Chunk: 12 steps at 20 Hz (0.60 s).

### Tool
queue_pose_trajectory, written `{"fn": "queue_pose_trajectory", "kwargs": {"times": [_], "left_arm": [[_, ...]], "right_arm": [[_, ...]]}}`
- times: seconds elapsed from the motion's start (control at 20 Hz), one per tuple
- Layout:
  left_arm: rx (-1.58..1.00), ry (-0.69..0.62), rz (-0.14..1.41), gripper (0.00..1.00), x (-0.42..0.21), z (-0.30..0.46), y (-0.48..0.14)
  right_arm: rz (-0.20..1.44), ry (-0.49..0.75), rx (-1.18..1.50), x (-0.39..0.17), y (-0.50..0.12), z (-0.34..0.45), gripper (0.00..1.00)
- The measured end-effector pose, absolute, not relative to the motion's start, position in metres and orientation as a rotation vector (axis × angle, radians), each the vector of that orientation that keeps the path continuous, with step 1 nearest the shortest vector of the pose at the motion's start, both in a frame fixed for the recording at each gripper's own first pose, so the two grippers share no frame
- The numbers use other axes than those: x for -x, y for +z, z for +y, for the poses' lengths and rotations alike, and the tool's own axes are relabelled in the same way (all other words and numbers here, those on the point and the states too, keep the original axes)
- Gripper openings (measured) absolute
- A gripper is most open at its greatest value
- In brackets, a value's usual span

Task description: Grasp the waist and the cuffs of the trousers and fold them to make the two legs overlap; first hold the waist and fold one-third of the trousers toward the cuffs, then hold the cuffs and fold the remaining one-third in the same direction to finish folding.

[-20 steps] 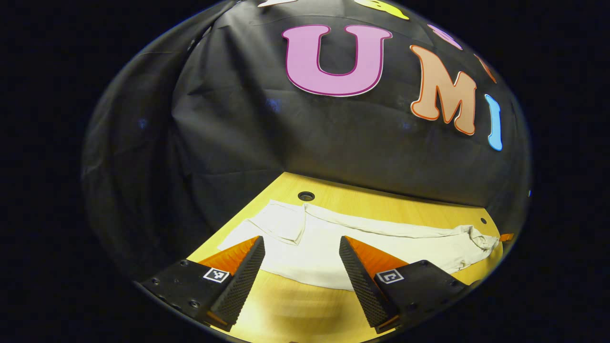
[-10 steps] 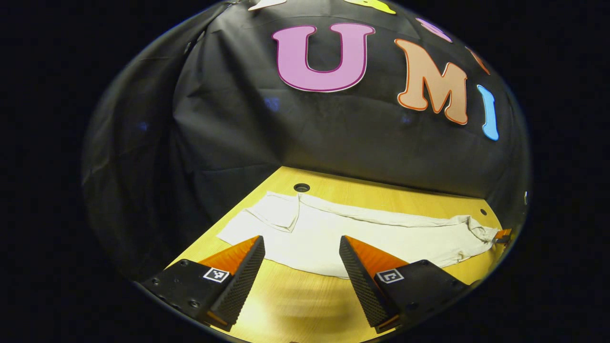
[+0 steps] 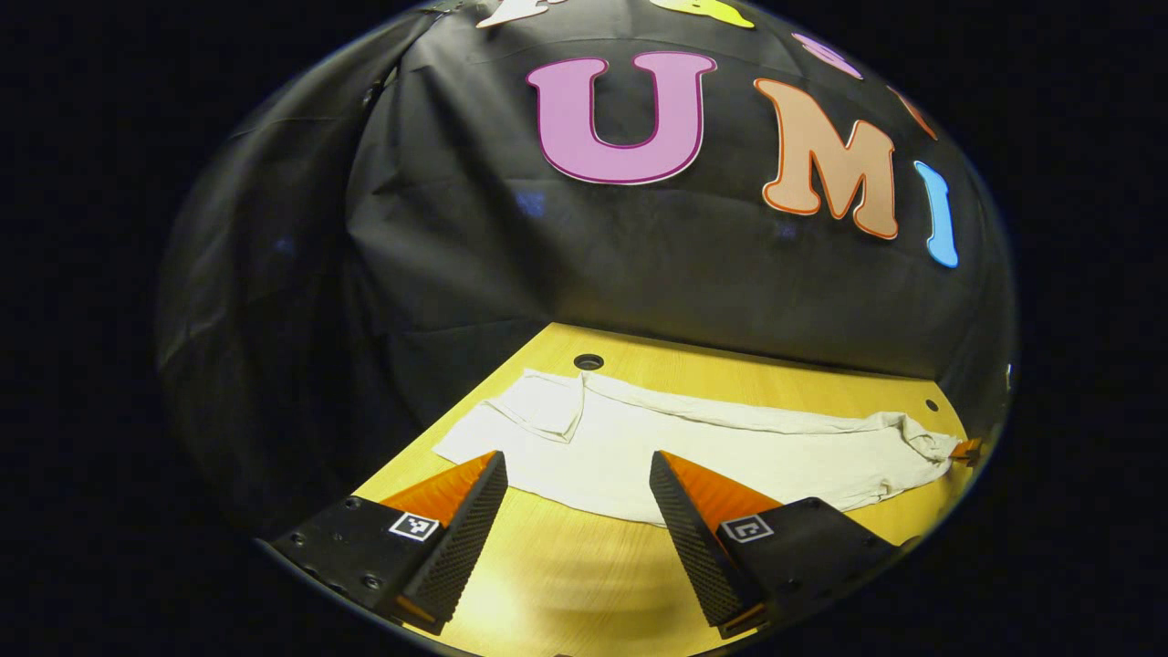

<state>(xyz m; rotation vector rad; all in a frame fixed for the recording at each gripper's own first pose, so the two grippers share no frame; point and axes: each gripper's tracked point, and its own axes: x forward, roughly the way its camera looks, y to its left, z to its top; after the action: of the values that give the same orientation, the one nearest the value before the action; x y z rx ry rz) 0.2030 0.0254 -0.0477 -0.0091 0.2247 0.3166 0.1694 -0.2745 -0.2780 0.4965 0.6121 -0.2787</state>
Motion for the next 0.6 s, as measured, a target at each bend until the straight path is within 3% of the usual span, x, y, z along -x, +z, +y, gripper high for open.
{"fn": "queue_pose_trajectory", "kwargs": {"times": [0.55,0.6], "left_arm": [[0.044,0.271,0.224,0.95,-0.193,0.042,-0.052],[0.05,0.257,0.231,0.95,-0.196,0.044,-0.054]], "right_arm": [[0.424,-0.229,-0.39,-0.164,-0.188,-0.275,0.17],[0.406,-0.216,-0.382,-0.158,-0.174,-0.27,0.09]]}}
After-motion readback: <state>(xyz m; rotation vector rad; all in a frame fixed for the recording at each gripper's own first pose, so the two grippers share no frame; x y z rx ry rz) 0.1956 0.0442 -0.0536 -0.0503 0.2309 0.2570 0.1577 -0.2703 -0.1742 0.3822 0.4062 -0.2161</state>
